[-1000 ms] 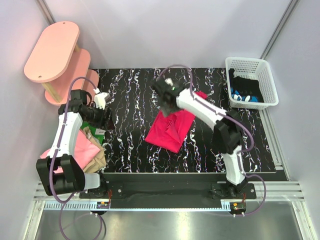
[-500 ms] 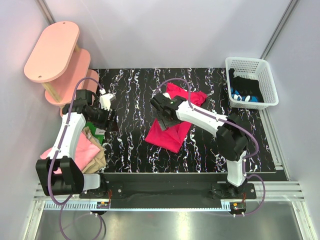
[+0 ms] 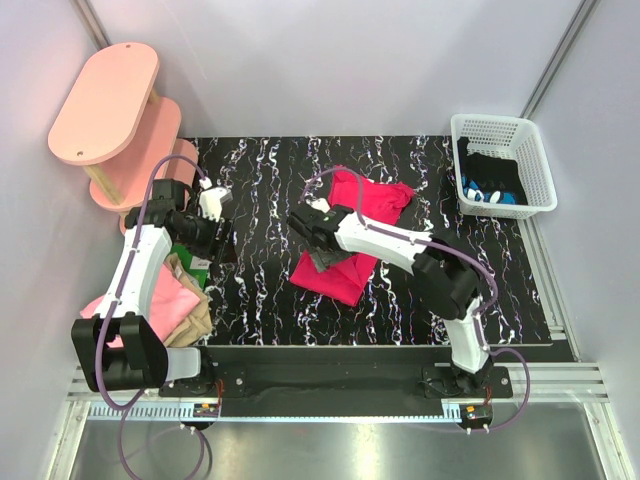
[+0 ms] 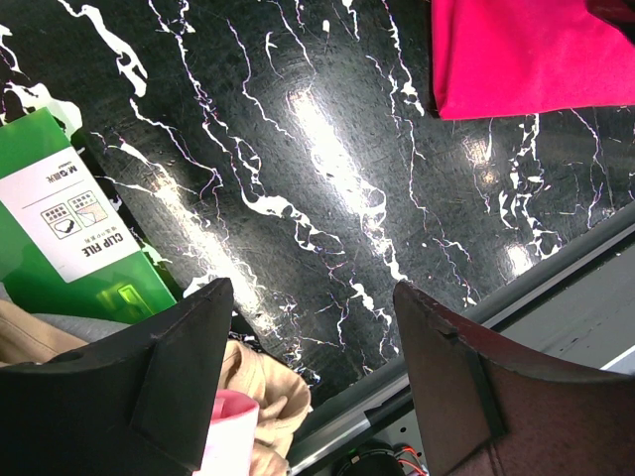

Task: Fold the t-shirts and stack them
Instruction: Fold the folded rectangular tshirt in 1/3 of the way

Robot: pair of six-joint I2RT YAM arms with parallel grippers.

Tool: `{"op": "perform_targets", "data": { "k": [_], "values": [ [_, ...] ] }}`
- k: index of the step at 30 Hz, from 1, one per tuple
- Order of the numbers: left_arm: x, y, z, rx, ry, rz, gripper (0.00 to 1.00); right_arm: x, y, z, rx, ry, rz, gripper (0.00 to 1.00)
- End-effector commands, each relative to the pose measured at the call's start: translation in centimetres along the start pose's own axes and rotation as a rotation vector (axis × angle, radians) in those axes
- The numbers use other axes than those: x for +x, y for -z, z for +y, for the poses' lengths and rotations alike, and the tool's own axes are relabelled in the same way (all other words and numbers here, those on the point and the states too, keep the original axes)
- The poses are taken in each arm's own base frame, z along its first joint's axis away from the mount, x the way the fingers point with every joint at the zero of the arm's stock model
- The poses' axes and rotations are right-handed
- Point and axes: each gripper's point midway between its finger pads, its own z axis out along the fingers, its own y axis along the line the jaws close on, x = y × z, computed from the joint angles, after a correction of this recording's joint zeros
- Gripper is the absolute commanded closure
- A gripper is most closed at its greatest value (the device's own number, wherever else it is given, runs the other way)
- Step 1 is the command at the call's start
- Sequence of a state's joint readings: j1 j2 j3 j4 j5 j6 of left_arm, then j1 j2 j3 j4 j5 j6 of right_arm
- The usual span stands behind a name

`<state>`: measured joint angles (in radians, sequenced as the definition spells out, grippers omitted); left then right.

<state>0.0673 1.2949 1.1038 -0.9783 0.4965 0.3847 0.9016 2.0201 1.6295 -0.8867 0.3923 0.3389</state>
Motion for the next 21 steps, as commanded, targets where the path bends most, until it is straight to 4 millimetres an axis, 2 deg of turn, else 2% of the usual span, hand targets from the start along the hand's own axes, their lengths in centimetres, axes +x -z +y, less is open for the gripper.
{"op": "perform_targets", "data": {
  "k": [1, 7, 14, 19, 21],
  "values": [
    [-1.2, 1.1, -0.2, -0.018, -0.04, -0.047, 0.29, 0.5, -1.5, -2.6, 0.185, -0.004, 0.003, 0.19],
    [-0.8, 0.9, -0.3, -0.012, -0.038, -0.036, 0.29, 1.2, -3.0, -5.6, 0.271, -0.051, 0.048, 0.19],
    [-0.6, 0.7, -0.5, 0.002, -0.034, -0.028, 0.29, 0.6, -2.3, -8.9, 0.293, -0.124, 0.04, 0.2],
    [-0.3, 0.5, -0.5, 0.008, -0.028, -0.022, 0.29, 1.7, -3.3, -11.5, 0.326, -0.164, 0.082, 0.2],
    [-0.3, 0.5, -0.5, 0.008, -0.03, -0.022, 0.29, 2.2, -3.7, -11.9, 0.33, -0.172, 0.098, 0.2]
  ]
}}
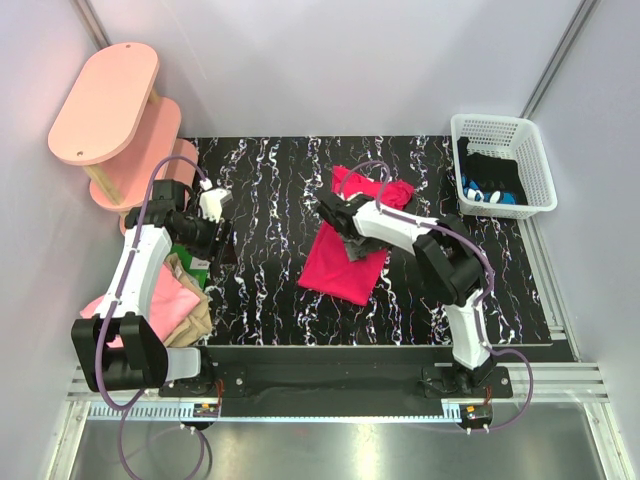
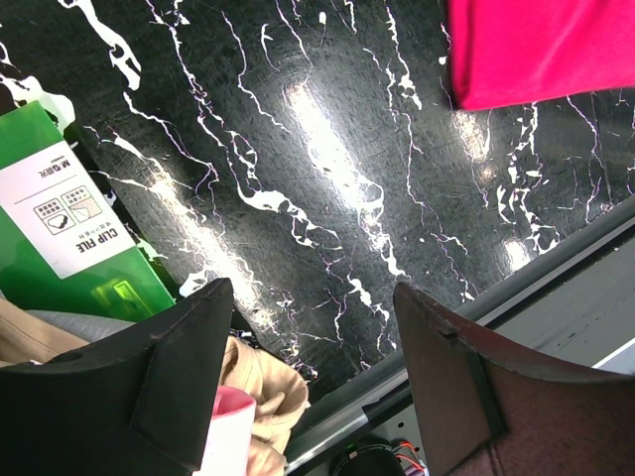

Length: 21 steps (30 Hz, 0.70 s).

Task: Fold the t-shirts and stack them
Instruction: Fold the folded rectangular tshirt in 1/3 of the way

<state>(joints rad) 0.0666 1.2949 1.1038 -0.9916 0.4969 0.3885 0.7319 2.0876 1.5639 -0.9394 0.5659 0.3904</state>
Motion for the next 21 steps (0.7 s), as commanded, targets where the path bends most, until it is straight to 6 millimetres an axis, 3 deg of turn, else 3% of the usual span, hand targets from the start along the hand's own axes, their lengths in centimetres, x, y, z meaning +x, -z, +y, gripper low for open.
{"op": "perform_targets", "data": {
  "k": [1, 4, 7, 11, 13, 14, 15, 16, 21],
  "values": [
    [-0.4, 0.4, -0.3, 0.001, -0.03, -0.029, 0.29, -0.8, 0.2, -2.8, 0.039, -0.076, -0.025, 0.2],
    [-0.3, 0.3, -0.3, 0.003, -0.031, -0.026, 0.29, -1.4, 0.8, -2.6, 0.013, -0.084, -0.035, 0.2],
    [-0.2, 0.4, -0.3, -0.002, -0.033, -0.025, 0.29, -2.7, 3.0, -2.4, -0.063, -0.108, -0.068, 0.2],
    [0.0, 0.4, -0.1, -0.012, -0.041, -0.021, 0.29, -4.3, 8.7, -1.9, -0.23, -0.109, -0.164, 0.17],
    [0.0, 0.3, 0.0, -0.014, -0.04, -0.019, 0.29, -4.4, 11.2, -2.0, -0.262, -0.093, -0.221, 0.09],
    [0.0, 0.3, -0.1, -0.013, -0.038, -0.018, 0.29, -3.8, 11.7, -1.9, -0.255, -0.069, -0.232, 0.03],
    [-0.1, 0.3, 0.0, -0.013, -0.039, -0.019, 0.29, -2.9, 12.9, -0.6, -0.259, -0.017, -0.255, 0.02],
    [-0.2, 0.3, 0.0, -0.012, -0.038, -0.021, 0.29, -2.5, 13.5, -0.8, -0.236, -0.001, -0.276, 0.02],
    [-0.7, 0.4, 0.0, -0.01, -0.028, -0.029, 0.29, 3.1, 13.9, 2.6, -0.121, 0.22, -0.28, 0.04]
  ]
}}
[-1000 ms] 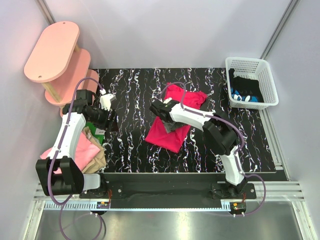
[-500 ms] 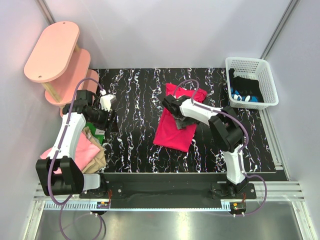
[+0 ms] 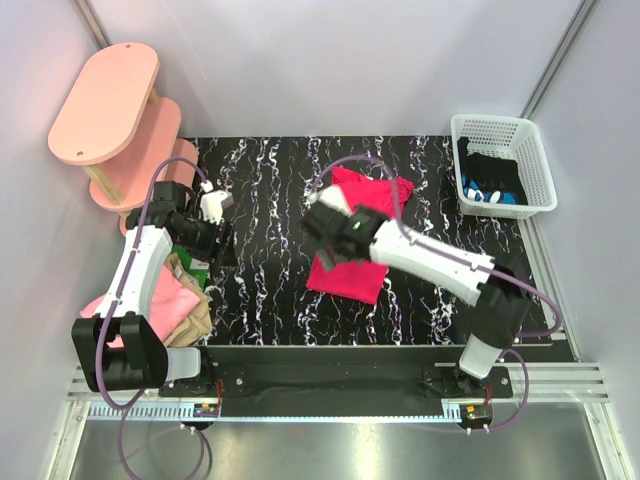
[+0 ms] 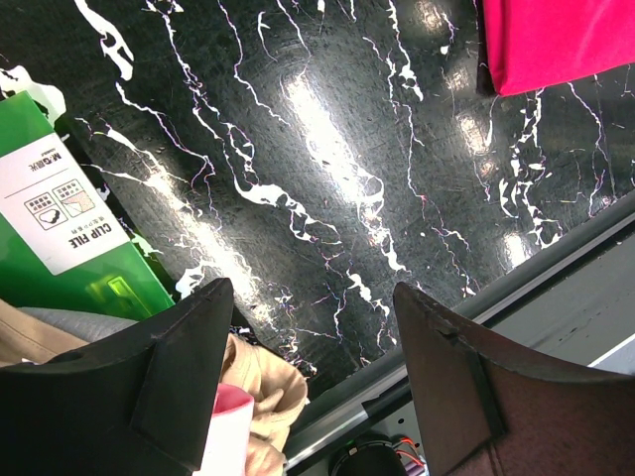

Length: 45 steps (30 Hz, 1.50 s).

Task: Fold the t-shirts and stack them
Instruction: Fold the folded rectangular tshirt in 1/3 of the way, then grab one side of the 2/3 rectangular tshirt with right arm

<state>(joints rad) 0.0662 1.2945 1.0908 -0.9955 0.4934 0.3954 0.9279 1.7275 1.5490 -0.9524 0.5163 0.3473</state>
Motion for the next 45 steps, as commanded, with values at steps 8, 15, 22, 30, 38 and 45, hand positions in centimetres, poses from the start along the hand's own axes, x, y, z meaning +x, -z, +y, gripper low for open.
{"op": "perform_targets", "data": {
  "k": [8, 15, 22, 30, 38, 45],
  "values": [
    [-1.5, 1.1, 0.2, -0.04, -0.022, -0.055, 0.29, 9.0, -0.2, 7.5, 0.216, 0.487, -0.018, 0.03],
    [-1.3, 1.5, -0.1, -0.051, -0.029, -0.068, 0.29, 10.9, -2.1, 8.5, 0.262, 0.538, 0.011, 0.06],
    [-1.8, 2.1, -0.3, -0.056, -0.039, -0.09, 0.29, 12.1, -4.2, 8.3, 0.339, 0.569, 0.009, 0.07],
    [-2.8, 2.7, -0.5, -0.053, -0.034, -0.112, 0.29, 13.3, -7.6, 8.5, 0.359, 0.593, 0.031, 0.12],
    [-3.1, 2.8, -0.3, -0.06, -0.034, -0.11, 0.29, 13.6, -9.6, 8.2, 0.291, 0.533, 0.081, 0.37],
    [-3.3, 2.7, -0.4, -0.048, -0.031, -0.111, 0.29, 14.1, -10.4, 8.9, 0.242, 0.524, 0.114, 0.66]
  ]
}}
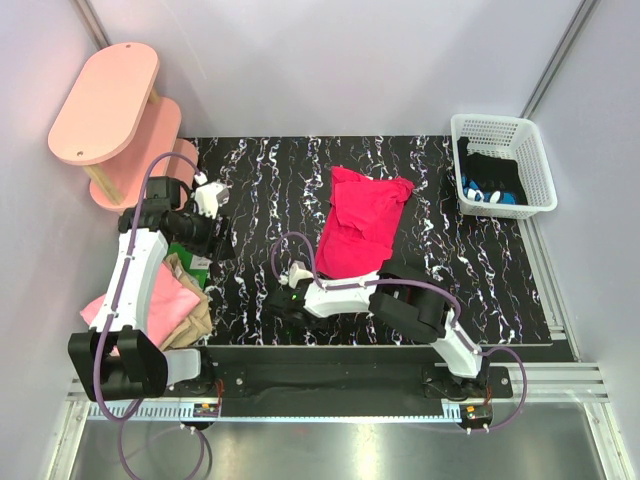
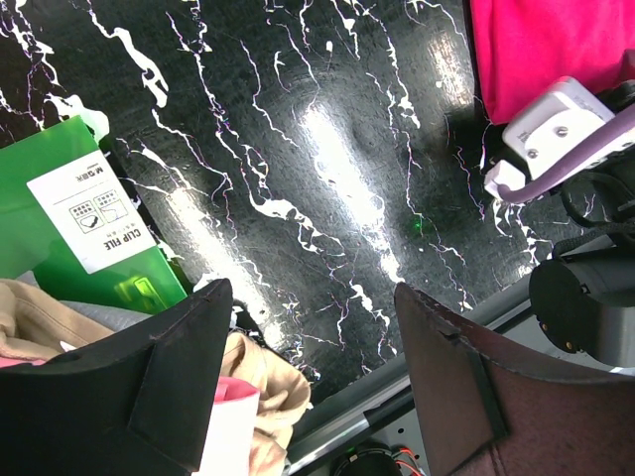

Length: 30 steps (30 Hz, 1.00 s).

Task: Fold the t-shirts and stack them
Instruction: Grab one side of the 2/3 rectangular tshirt with right arm, then fold the long partially folded tshirt into a neat square

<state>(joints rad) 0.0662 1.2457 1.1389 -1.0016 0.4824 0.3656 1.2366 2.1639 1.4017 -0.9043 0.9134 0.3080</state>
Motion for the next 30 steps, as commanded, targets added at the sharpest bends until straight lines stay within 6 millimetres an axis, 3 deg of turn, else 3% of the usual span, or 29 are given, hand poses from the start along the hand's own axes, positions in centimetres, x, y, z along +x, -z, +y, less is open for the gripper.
{"op": "perform_targets", "data": {
  "k": [1, 9, 13, 17, 20, 22, 23, 26, 30],
  "values": [
    [-1.6, 0.7, 0.0, -0.009, -0.018, -0.04, 0.29, -0.2, -1.0, 4.6, -0.166, -0.087, 0.026, 0.69],
    [-1.5, 0.8, -0.1, -0.01, -0.024, -0.045, 0.29, -1.3, 0.5, 5.7, -0.278, -0.102, 0.028, 0.98],
    [-1.5, 0.9, -0.1, -0.013, -0.03, -0.047, 0.29, -1.5, 2.0, 5.5, -0.333, -0.11, 0.046, 1.0],
    [-1.4, 1.0, -0.2, -0.014, -0.034, -0.049, 0.29, -2.5, 6.4, 5.2, -0.393, -0.09, 0.003, 1.0],
    [-1.5, 1.1, -0.2, -0.015, -0.037, -0.051, 0.29, -4.0, 11.2, 3.9, -0.431, -0.068, -0.043, 1.0],
    [-1.6, 1.3, -0.2, -0.018, -0.04, -0.057, 0.28, -4.6, 13.4, 3.5, -0.474, -0.084, -0.063, 1.0],
    [-1.6, 1.3, -0.3, -0.017, -0.042, -0.058, 0.29, -5.1, 15.6, 3.3, -0.534, -0.101, -0.086, 1.0],
    [-1.6, 1.5, -0.4, -0.02, -0.047, -0.061, 0.29, -5.7, 19.1, 3.6, -0.641, -0.113, -0.119, 1.0],
    [-1.7, 1.7, -0.3, -0.03, -0.054, -0.066, 0.29, -5.8, 21.1, 3.8, -0.723, -0.113, -0.132, 1.0]
  ]
}}
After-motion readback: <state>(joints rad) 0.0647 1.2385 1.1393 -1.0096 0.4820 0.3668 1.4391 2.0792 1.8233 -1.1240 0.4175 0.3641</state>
